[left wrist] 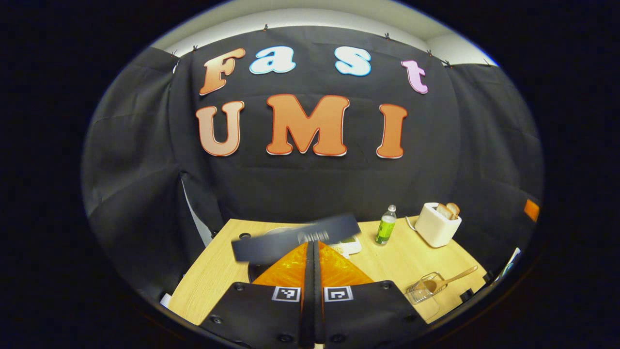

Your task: Close the left gripper, press the button to open the rice cooker; take a wooden spoon from the chopstick holder with the right hand, scoop a spoonful of rice and pour it into the rice cooker, then put the wooden spoon back into the chopstick holder.

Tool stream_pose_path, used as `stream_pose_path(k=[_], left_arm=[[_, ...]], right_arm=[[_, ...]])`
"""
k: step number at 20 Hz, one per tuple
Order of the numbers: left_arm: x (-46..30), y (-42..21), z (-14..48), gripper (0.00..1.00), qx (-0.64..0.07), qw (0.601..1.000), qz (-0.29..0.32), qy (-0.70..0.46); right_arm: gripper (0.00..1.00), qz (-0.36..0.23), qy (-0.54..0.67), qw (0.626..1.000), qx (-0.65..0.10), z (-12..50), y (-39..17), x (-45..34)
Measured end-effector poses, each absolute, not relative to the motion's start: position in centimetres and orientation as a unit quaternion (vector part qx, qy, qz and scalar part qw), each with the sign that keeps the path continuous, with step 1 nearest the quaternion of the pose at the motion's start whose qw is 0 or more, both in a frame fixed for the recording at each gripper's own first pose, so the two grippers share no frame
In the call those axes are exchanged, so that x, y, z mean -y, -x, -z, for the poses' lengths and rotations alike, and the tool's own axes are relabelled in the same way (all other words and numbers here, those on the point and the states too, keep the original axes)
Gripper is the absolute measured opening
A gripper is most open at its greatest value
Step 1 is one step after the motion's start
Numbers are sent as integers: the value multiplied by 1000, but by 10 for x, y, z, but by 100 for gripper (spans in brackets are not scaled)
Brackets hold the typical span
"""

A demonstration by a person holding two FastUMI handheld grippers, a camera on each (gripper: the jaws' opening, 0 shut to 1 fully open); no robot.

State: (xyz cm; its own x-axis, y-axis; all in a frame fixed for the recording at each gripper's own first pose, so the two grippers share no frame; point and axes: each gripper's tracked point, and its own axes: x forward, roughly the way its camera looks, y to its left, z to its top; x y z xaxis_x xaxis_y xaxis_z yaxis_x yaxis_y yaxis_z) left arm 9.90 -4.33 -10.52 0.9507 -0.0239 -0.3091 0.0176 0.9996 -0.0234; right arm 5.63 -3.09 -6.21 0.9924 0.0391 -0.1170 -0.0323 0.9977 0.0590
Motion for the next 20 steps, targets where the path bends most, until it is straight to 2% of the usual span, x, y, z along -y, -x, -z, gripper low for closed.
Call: stream_pose_path(k=[7,8,9,11,12,13,14,17,18,20], left_arm=[[7,-70,61,5,-116,993,-29,-9],[0,-66,57,4,-114,993,-39,-12],[-9,-61,51,2,-108,993,-49,-15],[-23,-53,36,5,-96,993,-68,-13],[-28,-46,30,2,-89,993,-74,-7],[-34,-40,23,5,-83,993,-81,-1],[-41,-35,14,2,-75,993,-85,5],[-59,-21,1,39,-67,992,-106,3],[-65,-16,-4,35,-63,991,-114,1],[-73,-9,-8,53,-58,990,-127,-3]], right_arm=[[95,-35,-38,997,-52,112,-73,22],[100,-40,-43,997,-56,122,-75,18],[95,-43,-44,996,-61,133,-77,16],[95,-41,-45,995,-79,156,-82,15],[95,-39,-45,995,-83,164,-85,16],[100,-37,-45,994,-89,175,-88,16],[95,-35,-43,994,-97,186,-90,15],[95,-36,-43,991,-122,219,-96,14],[95,-38,-46,990,-129,228,-97,14],[95,-41,-54,988,-142,244,-99,10]])
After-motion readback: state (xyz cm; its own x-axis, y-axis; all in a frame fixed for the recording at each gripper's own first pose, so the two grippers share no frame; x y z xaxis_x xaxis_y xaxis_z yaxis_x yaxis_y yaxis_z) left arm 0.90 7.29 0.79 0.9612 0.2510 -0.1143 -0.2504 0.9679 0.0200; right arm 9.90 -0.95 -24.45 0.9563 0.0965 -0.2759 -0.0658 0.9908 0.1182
